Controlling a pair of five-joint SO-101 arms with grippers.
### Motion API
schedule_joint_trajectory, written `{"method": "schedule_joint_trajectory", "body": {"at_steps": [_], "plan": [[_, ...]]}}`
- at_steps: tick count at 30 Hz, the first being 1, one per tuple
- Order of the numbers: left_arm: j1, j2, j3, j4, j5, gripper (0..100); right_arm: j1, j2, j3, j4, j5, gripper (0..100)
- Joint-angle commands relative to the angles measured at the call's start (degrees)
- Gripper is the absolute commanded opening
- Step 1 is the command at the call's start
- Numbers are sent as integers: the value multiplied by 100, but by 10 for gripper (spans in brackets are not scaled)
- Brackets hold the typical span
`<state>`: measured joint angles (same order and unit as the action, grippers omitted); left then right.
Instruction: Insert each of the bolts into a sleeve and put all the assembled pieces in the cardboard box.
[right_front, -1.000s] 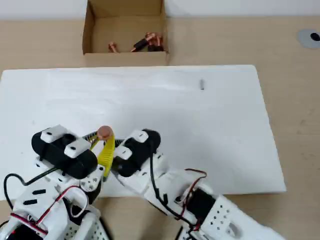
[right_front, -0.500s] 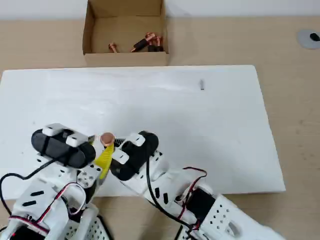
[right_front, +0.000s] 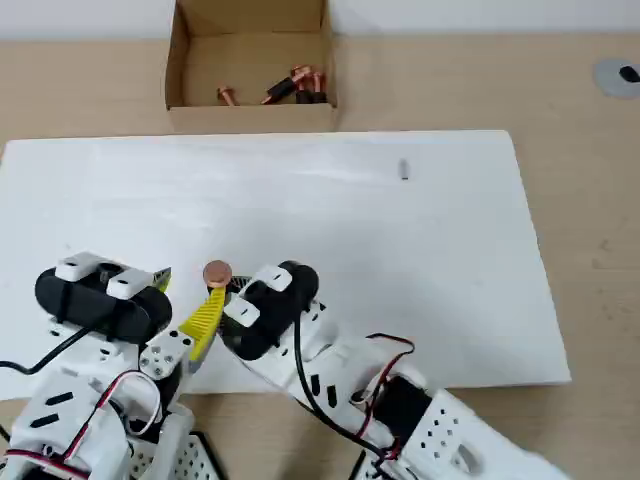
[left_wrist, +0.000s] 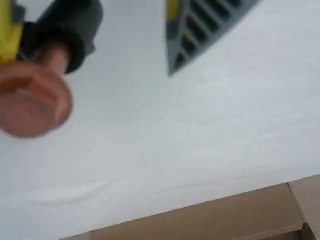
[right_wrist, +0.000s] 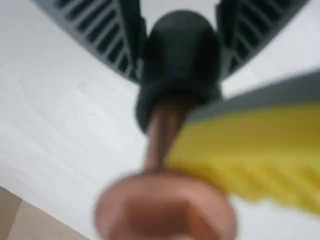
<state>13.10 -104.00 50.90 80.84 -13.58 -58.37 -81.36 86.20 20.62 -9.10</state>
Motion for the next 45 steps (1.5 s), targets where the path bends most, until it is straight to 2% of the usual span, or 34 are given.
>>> {"method": "schedule_joint_trajectory", "body": {"at_steps": [1,7,13,20,24,29,34,40,42,45], "plan": [[-44,4,-334,-44,26,215,198,-92,-409,-44,79,9],[-62,4,-343,-35,-527,216,365,-92,-418,-9,79,9],[-35,-4,-571,-79,-580,212,418,-92,-426,-9,79,9],[-97,-13,-1143,26,-607,211,1147,-75,-910,-18,79,9],[-378,-66,-1424,686,-580,211,1604,338,-1745,-18,79,9],[-1081,-66,-1600,1336,-607,210,1956,1780,-3187,-18,79,10],[-1776,-66,-1609,1336,-607,210,2211,3662,-4857,-53,79,10],[-2119,-66,-1609,1336,-607,205,2554,5859,-6976,-62,79,10],[-2233,-66,-1609,1336,-607,153,2659,6492,-7653,-62,79,10],[-2286,-66,-1644,1327,-607,0,2826,7336,-8585,-44,79,10]]}}
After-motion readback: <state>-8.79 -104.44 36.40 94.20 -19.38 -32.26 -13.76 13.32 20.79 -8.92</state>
